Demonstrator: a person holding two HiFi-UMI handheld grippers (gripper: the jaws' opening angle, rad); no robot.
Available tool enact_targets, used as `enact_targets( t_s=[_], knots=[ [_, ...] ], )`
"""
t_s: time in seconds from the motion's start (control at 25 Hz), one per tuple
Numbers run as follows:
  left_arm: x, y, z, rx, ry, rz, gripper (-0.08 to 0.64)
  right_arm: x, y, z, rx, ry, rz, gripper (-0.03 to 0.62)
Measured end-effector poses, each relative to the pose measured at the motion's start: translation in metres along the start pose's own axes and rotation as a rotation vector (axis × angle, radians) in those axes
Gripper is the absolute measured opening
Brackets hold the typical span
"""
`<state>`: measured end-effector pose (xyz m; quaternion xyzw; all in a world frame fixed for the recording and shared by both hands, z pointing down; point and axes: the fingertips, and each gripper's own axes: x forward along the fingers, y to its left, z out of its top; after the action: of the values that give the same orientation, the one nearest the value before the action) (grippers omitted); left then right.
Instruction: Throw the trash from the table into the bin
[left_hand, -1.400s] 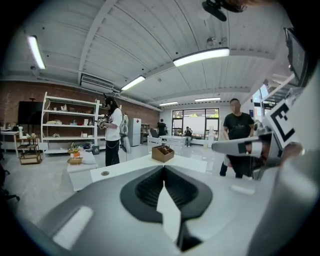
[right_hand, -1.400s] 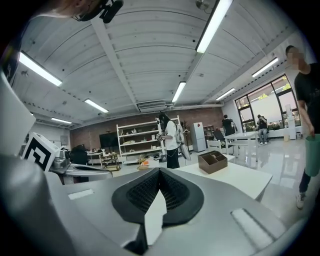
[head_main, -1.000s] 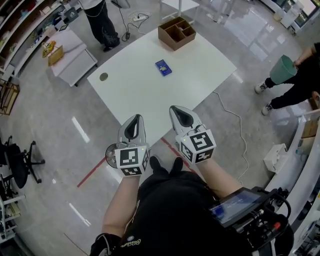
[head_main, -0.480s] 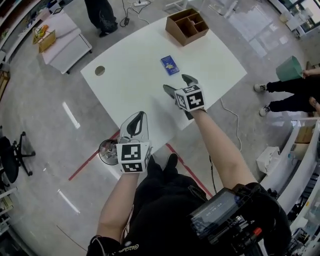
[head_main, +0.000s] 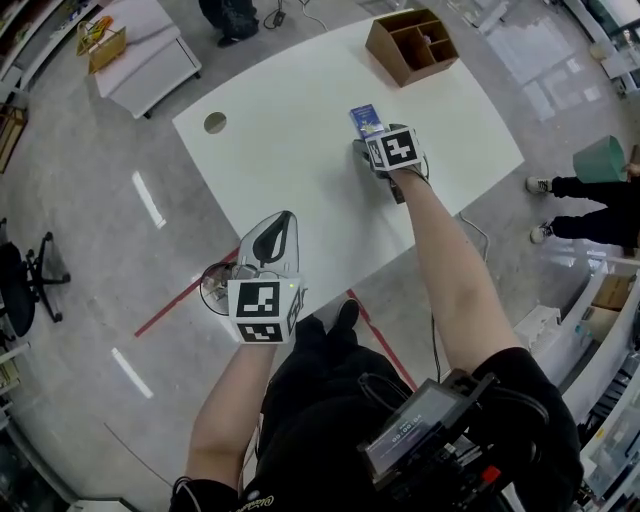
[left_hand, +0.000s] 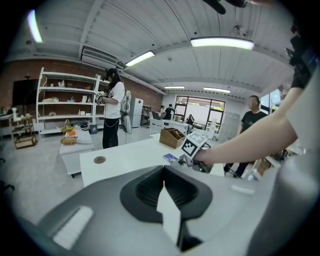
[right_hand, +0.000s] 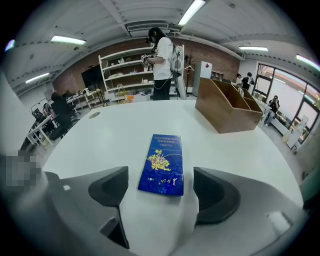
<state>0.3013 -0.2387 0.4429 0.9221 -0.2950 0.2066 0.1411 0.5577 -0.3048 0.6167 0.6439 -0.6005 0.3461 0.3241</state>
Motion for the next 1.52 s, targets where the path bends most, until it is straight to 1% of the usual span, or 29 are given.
enact_targets(
  t_s=[0.04,0.08,0.12,0.16,0.28,0.36,0.48,0.6,0.68,0.72,0.8,0.88,0.96,1.08,1.2,1.32,1.4,1.44,1.52],
  knots=[
    [0.0,0.002,0.0,0.005,0.001,0.005,0.009,0.001,0.0,0.001,0.013,0.003,0.01,0.41],
    [0.0,0.003,0.0,0.009,0.001,0.007,0.009,0.0,0.001,0.001,0.026,0.002,0.017,0.391],
    [0.001,0.003,0.0,0.01,0.001,0.007,0.008,-0.001,0.001,0.002,0.034,0.0,0.019,0.343],
    [0.001,0.001,0.0,0.011,0.001,0.005,0.009,-0.002,0.002,0.001,0.036,0.0,0.018,0.273],
    [0.003,-0.007,0.0,0.017,-0.001,-0.012,0.008,-0.009,0.003,-0.004,0.013,-0.002,-0.008,0.265],
    [0.002,-0.012,0.002,0.024,-0.006,-0.019,0.009,-0.023,0.004,0.0,0.01,-0.05,-0.019,0.264],
    [-0.004,-0.018,0.009,0.04,-0.021,-0.024,0.008,-0.072,0.014,0.016,0.024,-0.213,-0.024,0.262],
    [-0.009,-0.024,0.023,0.041,-0.054,-0.029,0.009,-0.149,0.031,0.03,0.009,-0.416,-0.05,0.262],
    [-0.014,-0.032,0.034,0.041,-0.087,-0.034,0.008,-0.206,0.045,0.03,0.004,-0.537,-0.062,0.262],
    [-0.018,-0.036,0.038,0.039,-0.102,-0.039,0.008,-0.235,0.052,0.024,0.014,-0.589,-0.067,0.262],
    [-0.03,-0.048,0.044,0.028,-0.129,-0.054,0.009,-0.289,0.062,0.002,0.073,-0.672,-0.078,0.262],
    [-0.043,-0.065,0.047,0.018,-0.144,-0.075,0.009,-0.329,0.072,-0.027,0.151,-0.715,-0.081,0.262],
    [-0.054,-0.084,0.047,0.026,-0.154,-0.095,0.009,-0.349,0.082,-0.053,0.181,-0.715,-0.065,0.262],
    [-0.07,-0.099,0.044,0.037,-0.164,-0.085,0.008,-0.358,0.093,-0.072,0.153,-0.695,-0.03,0.263],
    [-0.089,-0.1,0.034,0.025,-0.159,-0.031,0.009,-0.362,0.104,-0.077,0.131,-0.705,0.018,0.263],
    [-0.121,-0.081,0.016,-0.003,-0.143,0.07,0.009,-0.352,0.13,-0.079,0.108,-0.692,0.103,0.264],
    [-0.155,-0.054,-0.006,-0.035,-0.124,0.168,0.008,-0.34,0.163,-0.083,0.101,-0.664,0.186,0.264],
    [-0.175,-0.036,-0.02,-0.057,-0.113,0.229,0.009,-0.331,0.184,-0.084,0.085,-0.646,0.234,0.264],
    [-0.218,0.004,-0.053,-0.114,-0.097,0.365,0.008,-0.313,0.236,-0.086,0.019,-0.607,0.341,0.263]
  ],
)
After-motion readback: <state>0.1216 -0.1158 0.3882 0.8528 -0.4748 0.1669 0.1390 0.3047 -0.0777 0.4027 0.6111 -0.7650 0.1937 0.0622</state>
